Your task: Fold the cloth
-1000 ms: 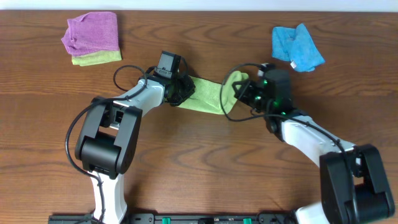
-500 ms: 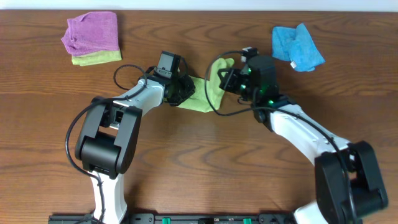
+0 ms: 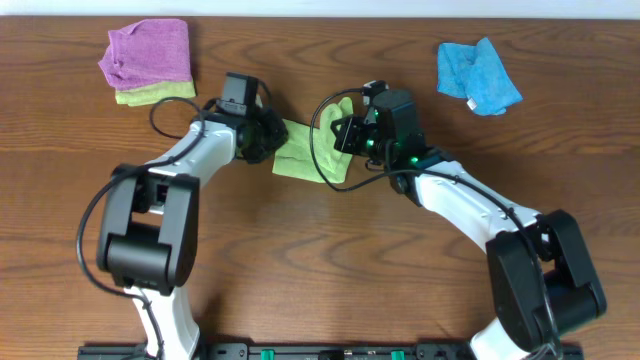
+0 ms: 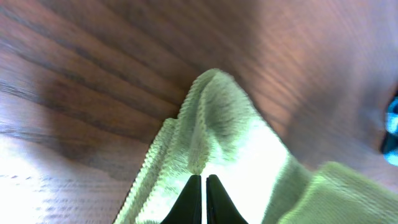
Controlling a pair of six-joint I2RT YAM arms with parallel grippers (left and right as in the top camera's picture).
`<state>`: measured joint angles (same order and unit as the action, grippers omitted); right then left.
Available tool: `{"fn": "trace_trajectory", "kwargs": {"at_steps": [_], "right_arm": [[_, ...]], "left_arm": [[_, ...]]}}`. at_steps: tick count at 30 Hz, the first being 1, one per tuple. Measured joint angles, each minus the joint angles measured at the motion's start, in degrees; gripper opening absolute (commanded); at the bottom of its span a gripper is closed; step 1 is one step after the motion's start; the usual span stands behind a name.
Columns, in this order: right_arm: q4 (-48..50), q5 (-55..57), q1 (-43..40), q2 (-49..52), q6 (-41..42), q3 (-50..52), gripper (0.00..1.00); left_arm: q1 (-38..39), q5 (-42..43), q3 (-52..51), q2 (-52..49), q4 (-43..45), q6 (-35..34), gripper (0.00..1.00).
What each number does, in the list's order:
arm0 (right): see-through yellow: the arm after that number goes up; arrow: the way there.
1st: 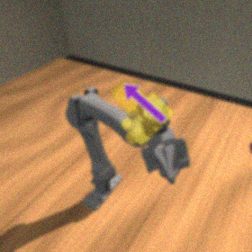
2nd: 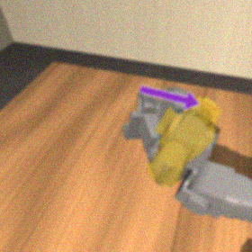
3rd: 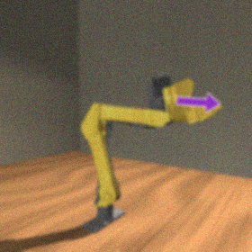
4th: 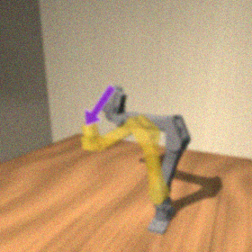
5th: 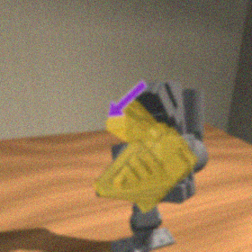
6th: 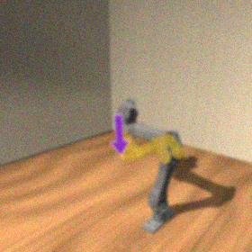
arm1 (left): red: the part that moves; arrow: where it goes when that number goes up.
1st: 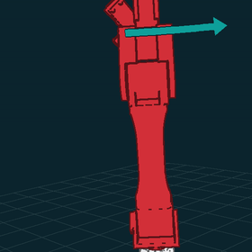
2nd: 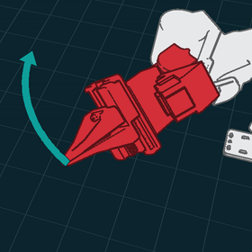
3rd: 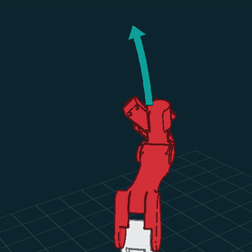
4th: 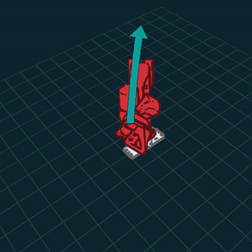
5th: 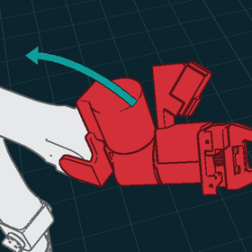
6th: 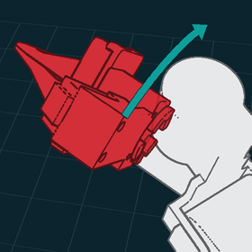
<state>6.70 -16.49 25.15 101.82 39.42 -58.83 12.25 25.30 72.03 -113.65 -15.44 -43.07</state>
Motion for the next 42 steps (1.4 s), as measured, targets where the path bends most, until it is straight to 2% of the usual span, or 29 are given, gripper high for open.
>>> {"fn": "trace_trajectory", "kwargs": {"at_steps": [10,17,28,41,42], "right_arm": [[0.0,0.0,1.5,0.0,-1.1,0.0,0.01],[-0.2,0.3,1.9,0.0,-1.6,-0.1,0.01],[-12.7,0.2,4.3,9.8,-5.7,-14.7,0.01],[-12.9,0.2,8.2,13.3,-7.0,-16.4,0.02],[-12.9,0.2,8.3,13.3,-7.0,-16.4,0.15]], "left_arm": [[-0.7,0.0,0.0,3.1,-0.8,1.9,0.06],[-5.3,-0.7,0.0,5.9,-2.6,2.8,0.06],[-9.2,-1.7,0.0,8.0,-3.7,3.7,0.06],[-13.2,-1.8,0.0,9.9,-3.9,4.1,0.06],[-13.4,-1.9,0.0,9.9,-3.9,4.1,0.06]]}}
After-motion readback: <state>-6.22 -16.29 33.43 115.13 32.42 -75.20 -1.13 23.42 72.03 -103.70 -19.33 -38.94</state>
